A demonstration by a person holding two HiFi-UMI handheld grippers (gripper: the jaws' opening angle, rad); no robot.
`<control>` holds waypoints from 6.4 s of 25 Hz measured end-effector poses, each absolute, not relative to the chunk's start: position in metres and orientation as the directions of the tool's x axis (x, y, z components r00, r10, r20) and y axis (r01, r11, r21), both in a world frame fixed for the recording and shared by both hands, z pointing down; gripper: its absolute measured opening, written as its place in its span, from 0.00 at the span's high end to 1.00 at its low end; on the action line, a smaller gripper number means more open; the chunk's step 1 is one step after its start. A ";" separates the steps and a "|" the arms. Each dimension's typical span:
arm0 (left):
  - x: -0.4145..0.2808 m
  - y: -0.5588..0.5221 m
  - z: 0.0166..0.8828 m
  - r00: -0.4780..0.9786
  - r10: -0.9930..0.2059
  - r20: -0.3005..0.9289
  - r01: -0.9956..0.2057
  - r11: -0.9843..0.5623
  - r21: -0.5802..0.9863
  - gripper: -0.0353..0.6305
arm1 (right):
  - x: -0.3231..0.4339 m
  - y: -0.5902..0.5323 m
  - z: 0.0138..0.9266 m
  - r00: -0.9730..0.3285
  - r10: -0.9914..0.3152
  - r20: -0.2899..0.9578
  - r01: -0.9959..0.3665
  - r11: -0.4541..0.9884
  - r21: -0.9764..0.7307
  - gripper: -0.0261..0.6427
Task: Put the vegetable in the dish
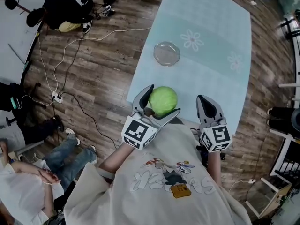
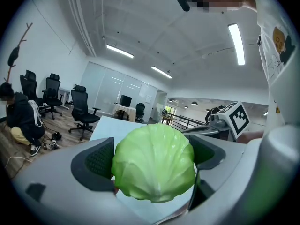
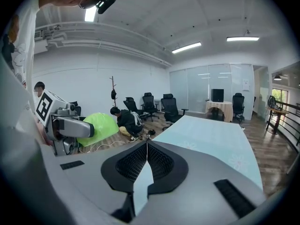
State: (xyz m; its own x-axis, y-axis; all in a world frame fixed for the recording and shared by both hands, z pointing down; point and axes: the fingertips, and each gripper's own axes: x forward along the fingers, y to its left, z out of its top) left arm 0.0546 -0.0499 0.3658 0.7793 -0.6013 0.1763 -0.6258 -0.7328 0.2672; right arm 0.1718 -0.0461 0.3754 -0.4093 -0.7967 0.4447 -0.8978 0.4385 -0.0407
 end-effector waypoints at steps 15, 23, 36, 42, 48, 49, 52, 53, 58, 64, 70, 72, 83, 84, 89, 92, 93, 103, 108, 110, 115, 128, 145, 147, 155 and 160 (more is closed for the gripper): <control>0.065 -0.155 0.379 0.769 -0.597 0.229 -0.639 -0.716 0.282 0.18 | 0.189 -0.127 0.382 -0.356 -0.801 0.481 -0.931 0.348 -0.108 0.93; 0.065 -0.205 0.424 0.776 -0.553 0.305 -0.629 -0.720 0.294 0.18 | 0.190 -0.140 0.407 -0.276 -0.780 0.561 -0.960 0.251 -0.124 0.93; 0.063 -0.284 0.514 0.704 -0.619 0.348 -0.699 -0.692 0.181 0.18 | 0.174 -0.152 0.466 -0.248 -0.707 0.662 -0.966 0.227 -0.119 0.93; 0.090 -0.296 0.563 0.698 -0.587 0.411 -0.672 -0.734 0.093 0.18 | 0.191 -0.158 0.471 -0.217 -0.698 0.683 -0.975 0.188 -0.118 0.93; 0.110 -0.301 0.601 0.694 -0.547 0.468 -0.642 -0.765 0.058 0.18 | 0.203 -0.156 0.473 -0.206 -0.693 0.691 -0.977 0.181 -0.110 0.93; 0.114 -0.301 0.605 0.693 -0.543 0.473 -0.640 -0.767 0.057 0.18 | 0.209 -0.154 0.474 -0.200 -0.690 0.695 -0.979 0.174 -0.108 0.93; 0.123 -0.304 0.613 0.683 -0.543 0.489 -0.639 -0.768 0.040 0.18 | 0.220 -0.149 0.477 -0.187 -0.685 0.705 -0.982 0.155 -0.109 0.93; 0.125 -0.305 0.617 0.673 -0.547 0.498 -0.638 -0.770 0.016 0.18 | 0.220 -0.148 0.478 -0.189 -0.681 0.707 -0.981 0.156 -0.112 0.93; 0.128 -0.305 0.640 0.619 -0.550 0.561 -0.626 -0.777 -0.072 0.18 | 0.216 -0.139 0.485 -0.198 -0.665 0.720 -0.979 0.163 -0.120 0.93; 0.142 -0.307 0.619 0.647 -0.562 0.515 -0.638 -0.769 -0.037 0.18 | 0.225 -0.137 0.483 -0.202 -0.668 0.716 -0.979 0.164 -0.124 0.93; 0.141 -0.298 0.618 0.662 -0.540 0.520 -0.606 -0.794 -0.053 0.18 | 0.222 -0.144 0.483 -0.211 -0.691 0.692 -0.977 0.163 -0.135 0.93; 0.136 -0.295 0.609 0.663 -0.549 0.509 -0.612 -0.789 -0.055 0.22 | 0.221 -0.147 0.481 -0.225 -0.696 0.682 -0.974 0.170 -0.148 0.93; 0.133 -0.245 0.542 0.677 -0.565 0.471 -0.609 -0.790 -0.072 0.57 | 0.239 -0.136 0.450 -0.240 -0.758 0.606 -0.970 0.159 -0.185 0.93; 0.133 -0.237 0.536 0.677 -0.567 0.469 -0.606 -0.791 -0.082 0.58 | 0.240 -0.135 0.445 -0.242 -0.768 0.593 -0.969 0.167 -0.180 0.93; 0.120 -0.207 0.510 0.661 -0.573 0.484 -0.612 -0.785 -0.093 0.64 | 0.241 -0.131 0.426 -0.260 -0.795 0.548 -0.965 0.198 -0.171 0.93; 0.114 -0.189 0.496 0.635 -0.590 0.498 -0.641 -0.762 -0.086 0.66 | 0.239 -0.123 0.410 -0.284 -0.811 0.512 -0.959 0.227 -0.171 0.93; 0.110 -0.178 0.487 0.635 -0.596 0.492 -0.650 -0.756 -0.078 0.71 | 0.236 -0.115 0.403 -0.290 -0.818 0.497 -0.957 0.237 -0.168 0.93; 0.098 -0.088 0.424 0.638 -0.638 0.431 -0.683 -0.728 -0.066 0.89 | 0.232 -0.070 0.364 -0.368 -0.840 0.398 -0.930 0.329 -0.164 0.93; 0.101 -0.066 0.402 0.670 -0.612 0.419 -0.638 -0.764 -0.097 0.89 | 0.241 -0.069 0.364 -0.383 -0.848 0.366 -0.924 0.349 -0.158 0.93; 0.103 -0.063 0.401 0.668 -0.607 0.429 -0.638 -0.765 -0.089 0.89 | 0.249 -0.068 0.357 -0.393 -0.858 0.331 -0.920 0.365 -0.144 0.93; 0.101 -0.063 0.387 0.693 -0.609 0.387 -0.633 -0.770 -0.078 0.89 | 0.263 -0.061 0.350 -0.360 -0.872 0.331 -0.931 0.360 -0.064 0.93; 0.109 -0.069 0.397 0.714 -0.587 0.381 -0.644 -0.764 0.028 0.89 | 0.273 -0.049 0.364 -0.290 -0.891 0.348 -0.957 0.276 -0.093 0.93; 0.118 -0.081 0.427 0.693 -0.551 0.465 -0.643 -0.764 0.054 0.89 | 0.261 -0.041 0.402 -0.342 -0.844 0.412 -0.940 0.306 -0.154 0.93; 0.119 -0.079 0.434 0.696 -0.537 0.475 -0.631 -0.774 0.049 0.89 | 0.256 -0.040 0.406 -0.348 -0.842 0.412 -0.938 0.308 -0.161 0.93; 0.122 -0.072 0.439 0.701 -0.505 0.504 -0.601 -0.798 0.036 0.89 | 0.258 -0.034 0.409 -0.334 -0.844 0.419 -0.943 0.295 -0.157 0.93; 0.117 -0.071 0.440 0.687 -0.504 0.524 -0.597 -0.802 0.012 0.89 | 0.260 -0.039 0.414 -0.331 -0.846 0.418 -0.943 0.282 -0.175 0.93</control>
